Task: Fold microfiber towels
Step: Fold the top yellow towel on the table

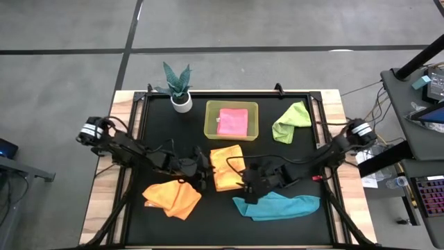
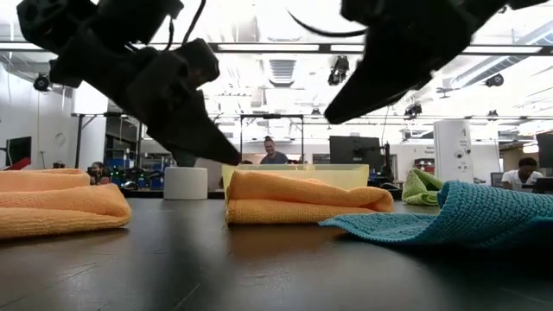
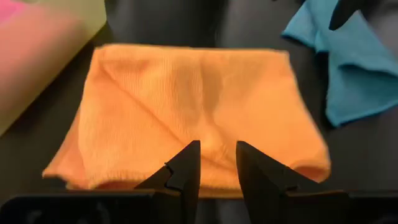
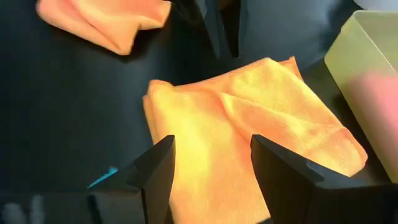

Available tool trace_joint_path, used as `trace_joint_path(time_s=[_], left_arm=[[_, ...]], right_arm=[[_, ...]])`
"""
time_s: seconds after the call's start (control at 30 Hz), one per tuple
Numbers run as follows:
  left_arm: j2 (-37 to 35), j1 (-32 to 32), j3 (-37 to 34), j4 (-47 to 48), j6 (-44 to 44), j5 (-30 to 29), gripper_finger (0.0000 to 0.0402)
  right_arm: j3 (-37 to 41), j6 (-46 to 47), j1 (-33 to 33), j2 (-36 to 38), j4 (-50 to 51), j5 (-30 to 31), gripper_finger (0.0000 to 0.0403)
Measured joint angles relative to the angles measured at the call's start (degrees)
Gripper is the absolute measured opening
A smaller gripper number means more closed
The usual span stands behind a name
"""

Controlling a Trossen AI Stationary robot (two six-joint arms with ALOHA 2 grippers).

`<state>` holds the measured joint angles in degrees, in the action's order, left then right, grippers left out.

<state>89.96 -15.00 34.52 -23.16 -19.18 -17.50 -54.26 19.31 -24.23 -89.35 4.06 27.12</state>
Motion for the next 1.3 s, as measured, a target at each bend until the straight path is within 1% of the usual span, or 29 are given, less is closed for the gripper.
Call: trace_joint_path(time_s=[0.13, 0.2, 0.27, 0.33, 0.43, 0.57, 0.73, 0.8, 0.87, 0.93, 1.03, 1.13, 1.23, 1.3], left_arm=[[-0.09, 0.0, 1.46, -0.36, 0.02, -0.02, 0.0096], [1.28, 0.0, 3.63, -0.6, 0.14, -0.07, 0.011], [3.06, 0.0, 5.77, -0.26, 0.86, -0.14, 0.0129], [5.29, 0.0, 8.79, -0.32, 2.11, -1.72, 0.0151], [8.15, 0.16, 12.77, -0.25, 4.12, -6.4, 0.0181], [12.96, 1.21, 17.47, 0.66, 9.38, -7.38, 0.0199], [19.11, 2.87, 22.85, 0.43, 10.61, -7.53, 0.0198], [20.31, 3.4, 23.92, 4.81, 10.6, -8.76, 0.0194], [21.83, 3.81, 25.78, 7.01, 10.6, -9.55, 0.0189], [21.85, 3.94, 26.01, 10.72, 10.61, -10.12, 0.0184], [22.23, 4.05, 26.28, 11.19, 10.56, -10.64, 0.0177], [21.84, 4.05, 26.23, 13.49, 10.51, -14.16, 0.0168], [21.06, 4.07, 26.16, 16.37, 9.78, -18.97, 0.0159], [20.52, 4.17, 26.16, 18.19, 9.04, -19.85, 0.0153]], right_arm=[[4.18, -2.92, -0.97, 3.62, -0.34, -0.03, 0.0198], [6.55, -5.26, -1.04, 5.47, -2.16, -0.02, 0.0198], [9.12, -7.56, -1.02, 7.2, -6.2, 0.12, 0.0199], [11.7, -9.76, -1.0, 9.03, -9.81, 0.09, 0.0198], [14.98, -10.81, -1.0, 11.42, -15.77, -0.01, 0.0198], [18.77, -10.84, -1.0, 14.1, -20.72, 0.04, 0.0198], [22.18, -10.35, -1.0, 15.36, -25.29, 0.05, 0.0199], [23.04, -10.15, -1.0, 15.25, -27.18, 0.06, 0.0198], [23.67, -9.75, -1.0, 15.2, -26.92, 0.04, 0.0199], [23.91, -9.22, -1.0, 15.2, -27.19, 0.0, 0.0198], [24.33, -8.82, -1.0, 15.2, -27.11, 0.08, 0.0198], [24.54, -8.84, -1.0, 15.16, -27.1, 0.09, 0.0199], [24.52, -8.85, -1.0, 15.16, -27.13, 0.08, 0.0199], [24.52, -8.83, -1.0, 15.16, -27.16, 0.08, 0.0199]])
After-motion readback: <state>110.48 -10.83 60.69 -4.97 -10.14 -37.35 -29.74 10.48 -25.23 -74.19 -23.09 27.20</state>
